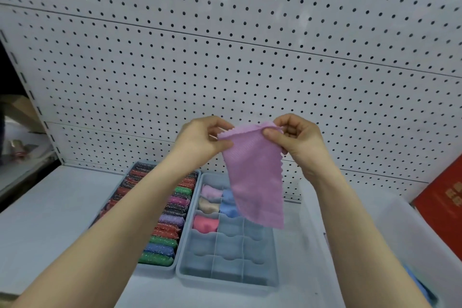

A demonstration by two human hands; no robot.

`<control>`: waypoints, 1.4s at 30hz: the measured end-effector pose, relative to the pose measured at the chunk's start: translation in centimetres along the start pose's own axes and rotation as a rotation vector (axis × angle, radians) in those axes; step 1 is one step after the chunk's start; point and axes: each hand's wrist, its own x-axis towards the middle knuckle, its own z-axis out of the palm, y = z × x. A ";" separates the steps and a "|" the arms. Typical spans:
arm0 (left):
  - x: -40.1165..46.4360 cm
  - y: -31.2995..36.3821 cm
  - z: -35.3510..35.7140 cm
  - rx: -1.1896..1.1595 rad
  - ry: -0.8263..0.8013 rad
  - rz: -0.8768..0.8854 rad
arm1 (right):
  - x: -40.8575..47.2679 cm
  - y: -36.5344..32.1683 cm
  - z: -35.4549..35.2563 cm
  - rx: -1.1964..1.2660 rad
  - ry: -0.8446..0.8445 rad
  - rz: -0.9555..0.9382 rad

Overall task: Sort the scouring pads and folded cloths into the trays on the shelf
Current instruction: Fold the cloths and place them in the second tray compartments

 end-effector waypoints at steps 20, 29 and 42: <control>-1.3 1.4 -0.4 -0.444 0.006 0.048 | -1.4 -2.6 -3.0 -0.184 -0.243 -0.022; -0.2 0.2 3.5 -0.377 0.099 -0.083 | 0.8 -0.5 1.9 -0.315 0.159 0.038; -0.1 1.5 3.0 -0.286 0.130 0.089 | 0.1 -1.1 2.3 -0.061 0.084 -0.112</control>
